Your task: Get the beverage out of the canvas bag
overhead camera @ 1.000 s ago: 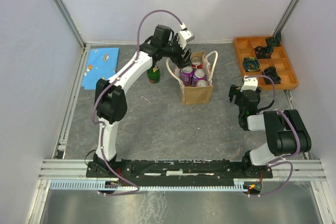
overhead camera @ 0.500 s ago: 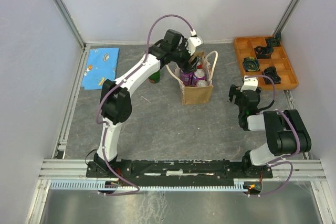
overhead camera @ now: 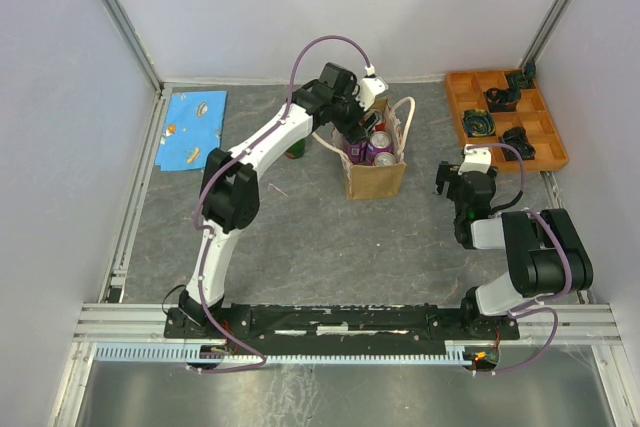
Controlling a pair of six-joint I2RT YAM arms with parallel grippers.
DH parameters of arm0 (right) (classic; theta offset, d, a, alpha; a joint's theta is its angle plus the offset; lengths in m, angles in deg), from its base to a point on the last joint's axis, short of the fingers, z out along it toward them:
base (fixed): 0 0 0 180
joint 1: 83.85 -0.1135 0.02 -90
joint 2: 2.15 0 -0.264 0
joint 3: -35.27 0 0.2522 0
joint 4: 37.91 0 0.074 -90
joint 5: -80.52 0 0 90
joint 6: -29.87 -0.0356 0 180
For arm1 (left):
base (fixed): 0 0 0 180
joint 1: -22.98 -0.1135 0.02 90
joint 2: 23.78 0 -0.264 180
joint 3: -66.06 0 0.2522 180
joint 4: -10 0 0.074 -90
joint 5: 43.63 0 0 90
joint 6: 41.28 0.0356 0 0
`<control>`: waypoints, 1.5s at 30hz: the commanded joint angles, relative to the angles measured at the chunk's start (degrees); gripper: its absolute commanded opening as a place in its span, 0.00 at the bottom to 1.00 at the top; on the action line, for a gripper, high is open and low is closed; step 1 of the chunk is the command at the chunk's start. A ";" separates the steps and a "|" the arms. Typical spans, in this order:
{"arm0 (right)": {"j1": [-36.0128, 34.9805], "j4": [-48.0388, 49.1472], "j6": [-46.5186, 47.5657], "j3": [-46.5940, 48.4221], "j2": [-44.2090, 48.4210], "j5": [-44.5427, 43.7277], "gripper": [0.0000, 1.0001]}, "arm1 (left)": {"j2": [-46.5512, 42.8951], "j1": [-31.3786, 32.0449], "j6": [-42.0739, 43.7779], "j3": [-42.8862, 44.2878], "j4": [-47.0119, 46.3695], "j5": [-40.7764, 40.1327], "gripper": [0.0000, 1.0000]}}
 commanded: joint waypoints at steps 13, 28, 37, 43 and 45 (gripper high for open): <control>0.19 1.44 0.18 1.58 0.55 0.42 0.99 | 3.43 -0.07 2.92 3.84 3.73 -1.35 0.83; 0.13 1.40 0.14 1.58 0.50 0.43 0.99 | 8.58 -0.04 3.12 3.69 6.25 -3.98 0.79; 0.13 1.39 0.21 1.61 0.56 0.42 0.99 | 8.99 -0.01 3.07 3.63 6.83 -3.72 0.15; 0.13 1.39 0.16 1.58 0.51 0.44 0.99 | 5.38 0.00 2.63 3.90 2.98 -0.20 0.03; 0.13 1.39 0.18 1.60 0.52 0.42 0.99 | 3.59 -0.03 1.85 5.10 2.02 1.59 0.03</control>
